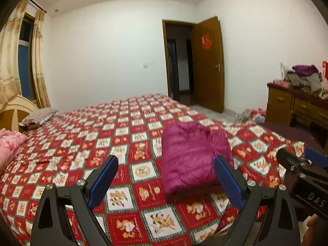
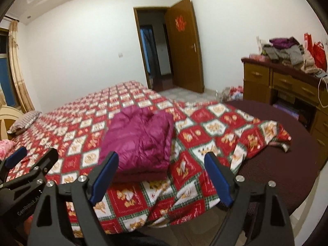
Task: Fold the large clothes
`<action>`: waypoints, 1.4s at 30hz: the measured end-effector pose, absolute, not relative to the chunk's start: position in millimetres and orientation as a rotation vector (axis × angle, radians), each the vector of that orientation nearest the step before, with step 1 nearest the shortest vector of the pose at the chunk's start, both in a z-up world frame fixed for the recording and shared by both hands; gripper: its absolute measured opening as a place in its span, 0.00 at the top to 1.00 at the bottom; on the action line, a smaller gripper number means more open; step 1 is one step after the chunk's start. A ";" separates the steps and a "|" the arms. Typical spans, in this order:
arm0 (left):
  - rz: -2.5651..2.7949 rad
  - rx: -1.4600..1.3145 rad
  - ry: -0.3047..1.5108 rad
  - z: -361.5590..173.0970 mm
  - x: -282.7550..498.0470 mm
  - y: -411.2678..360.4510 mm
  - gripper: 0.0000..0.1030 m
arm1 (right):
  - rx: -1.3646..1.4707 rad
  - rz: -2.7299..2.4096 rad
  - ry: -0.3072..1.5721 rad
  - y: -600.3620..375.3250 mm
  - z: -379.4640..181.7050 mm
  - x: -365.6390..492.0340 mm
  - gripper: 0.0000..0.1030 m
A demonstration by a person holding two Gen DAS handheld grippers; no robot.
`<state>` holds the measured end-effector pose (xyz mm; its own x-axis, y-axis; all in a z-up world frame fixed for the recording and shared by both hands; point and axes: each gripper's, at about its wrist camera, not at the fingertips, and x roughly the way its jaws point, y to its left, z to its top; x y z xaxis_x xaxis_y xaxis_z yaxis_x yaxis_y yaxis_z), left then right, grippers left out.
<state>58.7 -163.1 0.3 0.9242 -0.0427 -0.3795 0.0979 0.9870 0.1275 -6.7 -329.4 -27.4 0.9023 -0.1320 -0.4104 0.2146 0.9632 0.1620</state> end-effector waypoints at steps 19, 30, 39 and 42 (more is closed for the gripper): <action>-0.062 0.115 0.216 45.0 16.3 -148.5 0.07 | 0.139 -0.185 0.169 -306.5 21.1 -42.1 0.06; -0.060 0.108 0.212 45.0 15.8 -145.9 0.06 | 0.142 -0.186 0.175 -307.6 19.1 -43.4 0.06; -0.059 0.109 0.208 44.6 15.5 -144.8 0.06 | 0.146 -0.185 0.178 -308.4 18.8 -42.7 0.06; -0.057 0.106 0.207 44.6 15.9 -144.5 0.06 | 0.144 -0.186 0.178 -308.7 18.9 -42.4 0.06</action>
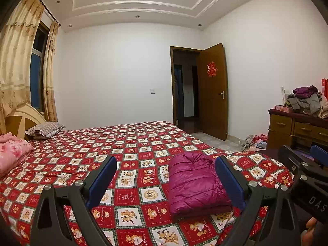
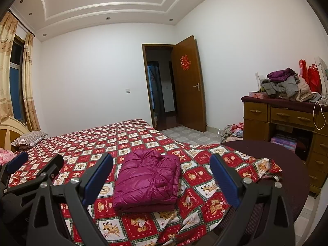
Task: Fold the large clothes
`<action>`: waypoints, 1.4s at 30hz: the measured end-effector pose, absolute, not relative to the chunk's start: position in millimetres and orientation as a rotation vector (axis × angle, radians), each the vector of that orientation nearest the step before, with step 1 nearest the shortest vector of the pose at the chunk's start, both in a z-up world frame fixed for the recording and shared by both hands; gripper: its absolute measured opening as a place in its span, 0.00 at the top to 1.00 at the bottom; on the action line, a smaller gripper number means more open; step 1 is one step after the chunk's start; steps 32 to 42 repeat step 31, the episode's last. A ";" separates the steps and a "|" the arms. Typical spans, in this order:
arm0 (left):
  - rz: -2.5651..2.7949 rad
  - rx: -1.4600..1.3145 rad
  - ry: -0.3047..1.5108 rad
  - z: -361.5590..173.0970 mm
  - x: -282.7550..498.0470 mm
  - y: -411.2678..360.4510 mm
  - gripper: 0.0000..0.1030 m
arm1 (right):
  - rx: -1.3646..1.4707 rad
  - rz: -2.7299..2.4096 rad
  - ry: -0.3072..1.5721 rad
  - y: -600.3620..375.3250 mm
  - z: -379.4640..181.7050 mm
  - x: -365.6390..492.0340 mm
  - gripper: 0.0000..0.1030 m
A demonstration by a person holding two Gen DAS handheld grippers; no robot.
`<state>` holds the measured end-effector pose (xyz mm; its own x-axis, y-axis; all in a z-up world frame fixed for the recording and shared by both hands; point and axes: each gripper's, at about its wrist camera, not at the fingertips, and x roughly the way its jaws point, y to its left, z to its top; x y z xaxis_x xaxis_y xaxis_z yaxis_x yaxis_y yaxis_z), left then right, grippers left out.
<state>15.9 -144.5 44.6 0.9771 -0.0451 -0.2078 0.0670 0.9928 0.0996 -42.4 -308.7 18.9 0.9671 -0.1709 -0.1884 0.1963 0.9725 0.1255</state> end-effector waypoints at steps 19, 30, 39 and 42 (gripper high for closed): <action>-0.017 0.113 0.200 45.4 22.2 -144.6 0.05 | 0.142 -0.204 0.177 -311.5 19.7 -44.3 0.05; -0.037 0.099 0.225 43.5 26.0 -139.4 0.05 | 0.135 -0.200 0.185 -308.5 19.3 -40.7 0.05; -0.032 0.102 0.226 43.1 26.9 -139.2 0.05 | 0.133 -0.201 0.184 -308.3 19.4 -40.1 0.05; -0.032 0.102 0.226 43.1 26.9 -139.2 0.05 | 0.133 -0.201 0.184 -308.3 19.4 -40.1 0.05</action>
